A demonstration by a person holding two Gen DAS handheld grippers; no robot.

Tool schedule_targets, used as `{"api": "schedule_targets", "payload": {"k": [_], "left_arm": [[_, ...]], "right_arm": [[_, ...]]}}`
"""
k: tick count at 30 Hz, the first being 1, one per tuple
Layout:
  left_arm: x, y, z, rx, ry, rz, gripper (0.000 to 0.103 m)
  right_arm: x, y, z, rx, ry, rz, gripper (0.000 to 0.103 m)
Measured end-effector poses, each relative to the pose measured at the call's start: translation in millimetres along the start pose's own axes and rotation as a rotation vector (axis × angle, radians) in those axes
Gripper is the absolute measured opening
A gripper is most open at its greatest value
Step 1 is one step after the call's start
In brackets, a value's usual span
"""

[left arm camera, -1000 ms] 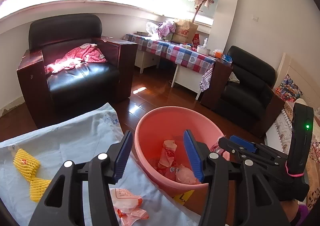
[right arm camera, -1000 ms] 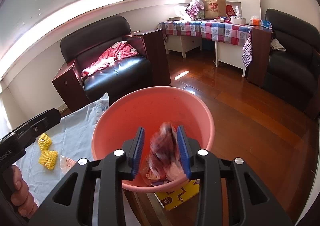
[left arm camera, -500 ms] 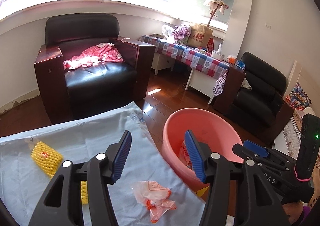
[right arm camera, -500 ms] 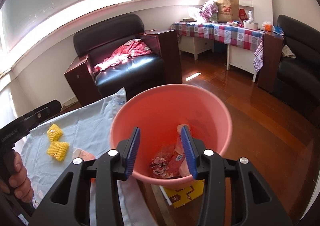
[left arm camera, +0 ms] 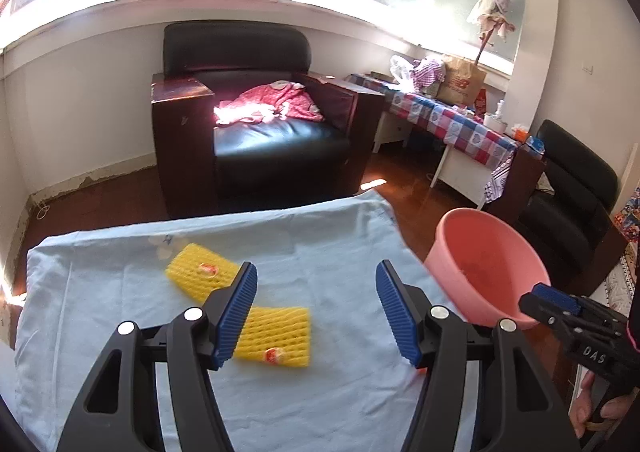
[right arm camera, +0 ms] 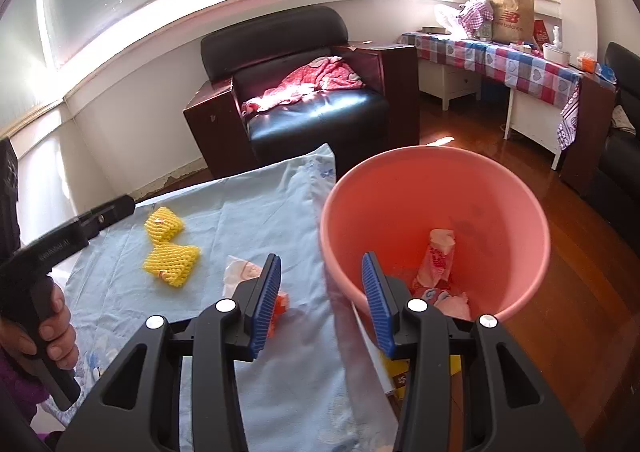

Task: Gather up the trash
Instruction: 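Move both open grippers back over the yellow foam sleeves on the sheet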

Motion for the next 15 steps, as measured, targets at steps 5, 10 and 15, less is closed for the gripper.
{"api": "schedule_targets", "payload": {"k": [5,10,15], "left_arm": [[-5,45,27,0.065,0.066,-0.076,0.061],[-20,66,47,0.122,0.139,-0.078,0.061],[-35,69,58,0.128,0.177,-0.065,0.061]], "right_arm": [[-5,18,6,0.017,0.035,-0.040,0.043],[-5,39,13,0.061,0.055,-0.069,0.043],[-4,55,17,0.099,0.064,-0.093,0.043]]}}
Point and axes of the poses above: each gripper's, at about its wrist camera, not at the fingertips, and x roughly against the way its jaws point, y to its left, z to its underside, the point moved 5 cm from there along -x, roughly the way its jaws point, and after that the axes turned 15 degrees about z, right-handed, at the moved point
